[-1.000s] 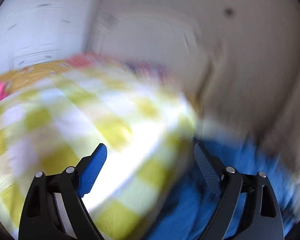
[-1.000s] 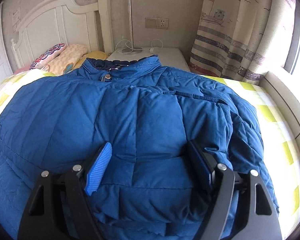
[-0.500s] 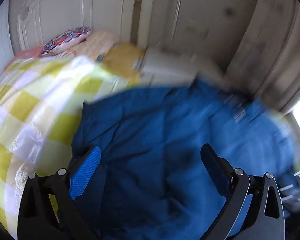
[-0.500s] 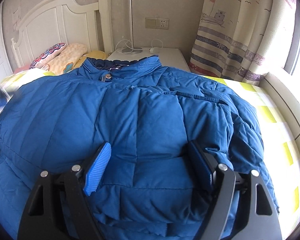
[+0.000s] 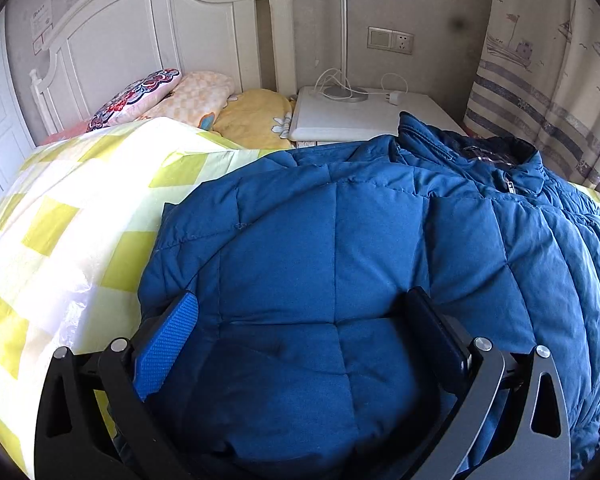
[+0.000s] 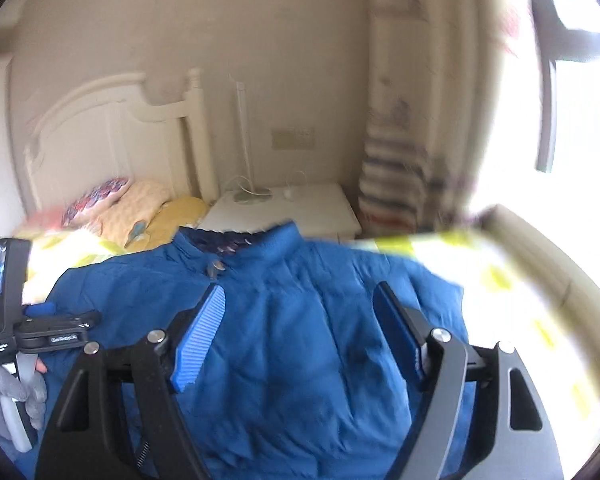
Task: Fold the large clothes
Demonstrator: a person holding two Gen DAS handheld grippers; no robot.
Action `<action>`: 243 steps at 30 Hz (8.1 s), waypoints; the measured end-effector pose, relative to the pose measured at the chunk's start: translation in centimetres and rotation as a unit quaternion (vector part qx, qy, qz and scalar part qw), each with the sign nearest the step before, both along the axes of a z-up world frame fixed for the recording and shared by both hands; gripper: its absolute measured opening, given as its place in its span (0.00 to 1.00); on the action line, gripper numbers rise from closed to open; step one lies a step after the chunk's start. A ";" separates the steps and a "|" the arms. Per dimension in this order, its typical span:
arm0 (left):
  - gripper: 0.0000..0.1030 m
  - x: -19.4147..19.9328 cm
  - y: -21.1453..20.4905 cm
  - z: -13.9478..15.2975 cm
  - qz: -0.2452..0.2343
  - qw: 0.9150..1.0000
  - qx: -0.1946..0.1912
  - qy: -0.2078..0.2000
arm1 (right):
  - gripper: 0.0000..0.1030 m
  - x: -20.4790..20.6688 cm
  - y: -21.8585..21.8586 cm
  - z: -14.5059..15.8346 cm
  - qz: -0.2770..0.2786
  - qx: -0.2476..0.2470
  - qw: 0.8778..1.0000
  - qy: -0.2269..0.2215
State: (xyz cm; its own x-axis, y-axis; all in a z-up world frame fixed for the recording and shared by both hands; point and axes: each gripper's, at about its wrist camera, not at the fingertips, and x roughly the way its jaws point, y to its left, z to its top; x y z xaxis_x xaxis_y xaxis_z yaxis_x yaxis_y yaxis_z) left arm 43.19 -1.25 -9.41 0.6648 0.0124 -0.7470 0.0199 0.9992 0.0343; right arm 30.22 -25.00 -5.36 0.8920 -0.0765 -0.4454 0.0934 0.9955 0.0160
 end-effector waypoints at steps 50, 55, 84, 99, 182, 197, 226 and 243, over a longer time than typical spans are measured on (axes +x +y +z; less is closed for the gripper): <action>0.96 1.1 -4.4 0.3 -0.046 0.998 0.046 -0.004 | 0.93 3.6 0.7 -6.8 0.025 -0.036 0.983 0.178; 0.96 -2.0 -2.5 2.8 -0.024 0.999 0.028 -0.038 | 0.93 3.6 0.8 -6.9 0.024 -0.036 0.984 0.175; 0.96 -14.5 7.0 -1.0 0.010 0.997 -0.036 0.073 | 0.98 -8.4 -1.1 -8.2 0.076 0.007 0.968 0.241; 0.96 -28.5 2.1 -0.3 -0.064 0.987 0.148 -0.016 | 0.98 -18.3 1.6 -7.2 0.123 -0.056 0.971 0.195; 0.40 -43.0 13.4 -1.1 -0.090 0.995 -0.052 -0.007 | 0.37 -38.8 -4.4 -11.4 0.190 0.094 0.974 0.082; 0.06 -46.6 16.3 5.0 -0.153 0.958 -0.228 -0.081 | 0.17 -41.6 -6.9 -5.8 0.240 0.202 0.949 -0.032; 0.96 -43.3 14.4 -3.2 -0.148 0.969 -0.172 0.097 | 0.17 -40.6 -5.9 -4.8 0.200 0.150 0.968 0.000; 0.16 -43.2 15.8 8.0 -0.177 0.931 -0.312 -0.071 | 0.18 -39.9 -6.2 -2.8 0.162 0.135 0.977 -0.026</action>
